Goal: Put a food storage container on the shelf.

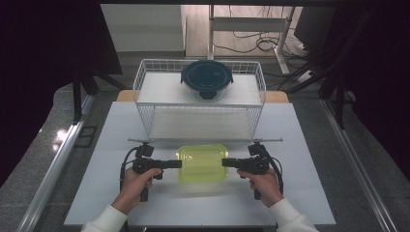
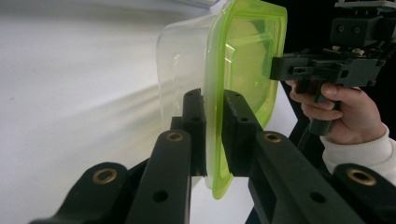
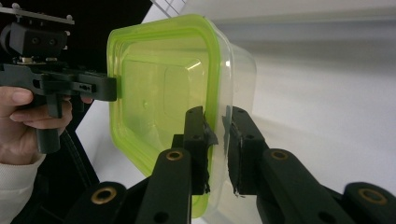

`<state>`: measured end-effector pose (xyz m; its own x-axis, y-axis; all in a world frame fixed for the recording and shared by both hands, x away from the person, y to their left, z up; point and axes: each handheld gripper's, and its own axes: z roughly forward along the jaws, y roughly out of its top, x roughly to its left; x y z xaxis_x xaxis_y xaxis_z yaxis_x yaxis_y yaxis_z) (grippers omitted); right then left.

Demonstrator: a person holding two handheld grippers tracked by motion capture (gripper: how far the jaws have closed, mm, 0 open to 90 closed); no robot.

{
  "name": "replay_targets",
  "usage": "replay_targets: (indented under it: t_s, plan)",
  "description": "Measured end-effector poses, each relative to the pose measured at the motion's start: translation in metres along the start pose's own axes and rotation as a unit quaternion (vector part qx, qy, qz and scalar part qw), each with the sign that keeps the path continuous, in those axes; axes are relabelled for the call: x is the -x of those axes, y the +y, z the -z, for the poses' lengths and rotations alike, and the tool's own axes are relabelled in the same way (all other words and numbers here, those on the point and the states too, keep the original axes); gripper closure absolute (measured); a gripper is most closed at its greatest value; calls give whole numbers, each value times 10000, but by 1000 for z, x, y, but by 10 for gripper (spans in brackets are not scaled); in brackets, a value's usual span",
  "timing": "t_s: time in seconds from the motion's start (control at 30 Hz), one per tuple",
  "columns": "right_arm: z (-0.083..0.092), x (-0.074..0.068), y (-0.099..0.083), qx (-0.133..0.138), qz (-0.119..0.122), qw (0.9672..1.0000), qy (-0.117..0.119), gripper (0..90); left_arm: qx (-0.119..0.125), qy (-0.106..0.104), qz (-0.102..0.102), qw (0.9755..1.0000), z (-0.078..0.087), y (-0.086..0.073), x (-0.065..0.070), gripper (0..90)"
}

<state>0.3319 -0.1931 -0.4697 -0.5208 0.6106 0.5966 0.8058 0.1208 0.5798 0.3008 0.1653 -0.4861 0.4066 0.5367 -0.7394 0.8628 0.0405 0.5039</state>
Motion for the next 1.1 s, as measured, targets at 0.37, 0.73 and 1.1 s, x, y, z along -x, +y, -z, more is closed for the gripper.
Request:
replay_targets:
  t_s: [0.37, 0.73, 1.1]
  plan:
    - [17, -19, 7, 292, 419, 9987, -41, 784, 176, -40, -325, 9993, 13, 5, 20, 813]
    - [25, -29, 12, 437, 622, 9971, -58, 784, 280, -16, -520, 9983, 21, 11, 33, 814]
    - [33, -35, 30, 615, 733, 9954, -73, 784, 364, -64, -653, 9972, 25, 33, 41, 814]
